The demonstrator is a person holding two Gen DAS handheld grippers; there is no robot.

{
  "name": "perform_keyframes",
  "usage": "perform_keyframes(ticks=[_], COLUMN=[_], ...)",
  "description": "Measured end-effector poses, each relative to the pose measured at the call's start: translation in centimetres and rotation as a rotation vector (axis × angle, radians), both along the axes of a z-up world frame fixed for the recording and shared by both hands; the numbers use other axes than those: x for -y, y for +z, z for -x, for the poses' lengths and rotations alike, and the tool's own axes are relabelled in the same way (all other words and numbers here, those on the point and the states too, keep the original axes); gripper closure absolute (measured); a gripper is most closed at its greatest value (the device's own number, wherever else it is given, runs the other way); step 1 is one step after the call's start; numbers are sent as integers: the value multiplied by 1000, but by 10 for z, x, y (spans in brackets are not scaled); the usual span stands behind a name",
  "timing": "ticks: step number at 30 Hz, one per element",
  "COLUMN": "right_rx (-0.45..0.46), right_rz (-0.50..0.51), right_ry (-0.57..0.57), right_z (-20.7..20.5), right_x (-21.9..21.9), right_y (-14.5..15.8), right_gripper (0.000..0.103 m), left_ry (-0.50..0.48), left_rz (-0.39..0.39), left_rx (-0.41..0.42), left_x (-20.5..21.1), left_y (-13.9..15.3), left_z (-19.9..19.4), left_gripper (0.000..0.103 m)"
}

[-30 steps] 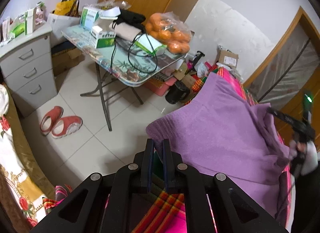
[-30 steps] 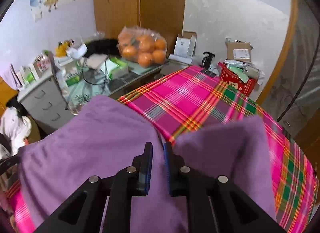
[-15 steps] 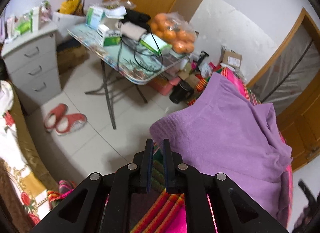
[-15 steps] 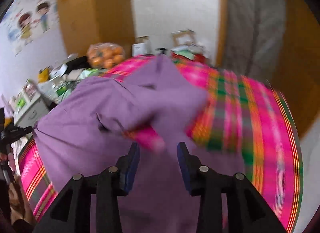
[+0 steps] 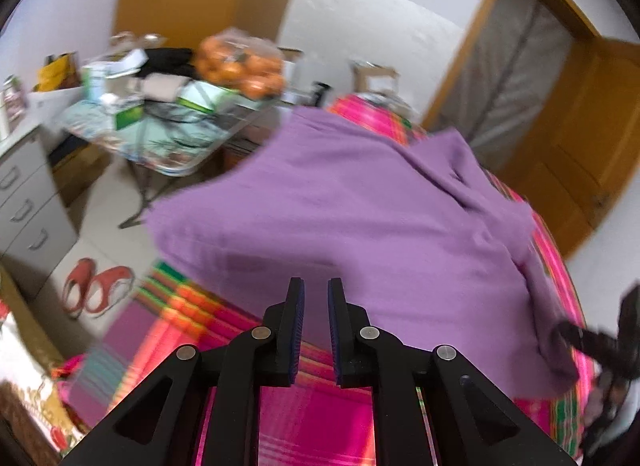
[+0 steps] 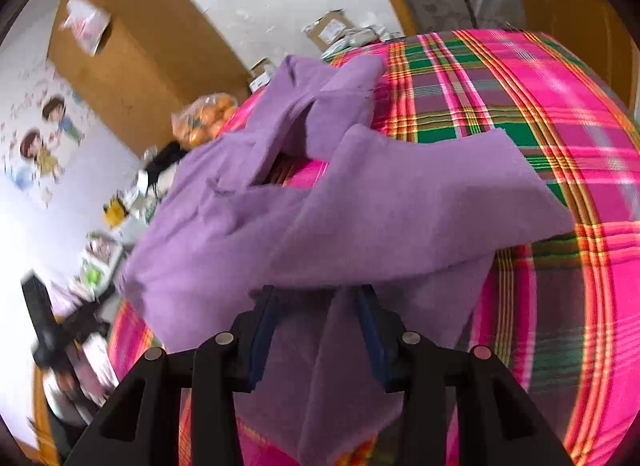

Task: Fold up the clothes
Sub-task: 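Lay the garment flat on the bed and open both grippers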

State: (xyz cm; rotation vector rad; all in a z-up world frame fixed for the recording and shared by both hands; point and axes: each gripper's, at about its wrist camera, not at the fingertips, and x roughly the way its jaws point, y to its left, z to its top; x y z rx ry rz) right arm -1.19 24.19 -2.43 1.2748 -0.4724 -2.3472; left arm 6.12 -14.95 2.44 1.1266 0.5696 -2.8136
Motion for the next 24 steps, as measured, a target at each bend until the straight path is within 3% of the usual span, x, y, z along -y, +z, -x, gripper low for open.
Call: perform_keyframes(ticks=[5,9,11,17,24], right_rx=[53,52,37,-53,-190], right_rz=[141,173,161,139,39], right_ry=[-118,-170,-195,-296,-502], right_z=[21,30,33,19,-36], right_x=[-18,-28,-35,-77,-159], right_y=[-7,-6,-4,20,66], right_gripper=[61,64,100,100,100], left_ry=[-91,-133,-140,-144,-139], left_rz=[36,68,74,83,99], left_rx=[20,35,45,82,79], left_x=[-35,-50,-53,-56,-59], left_y=[-5,-10,-12,-21,-23], left_z=[9,12,13,14,11], left_gripper=[91,91,91,91,91])
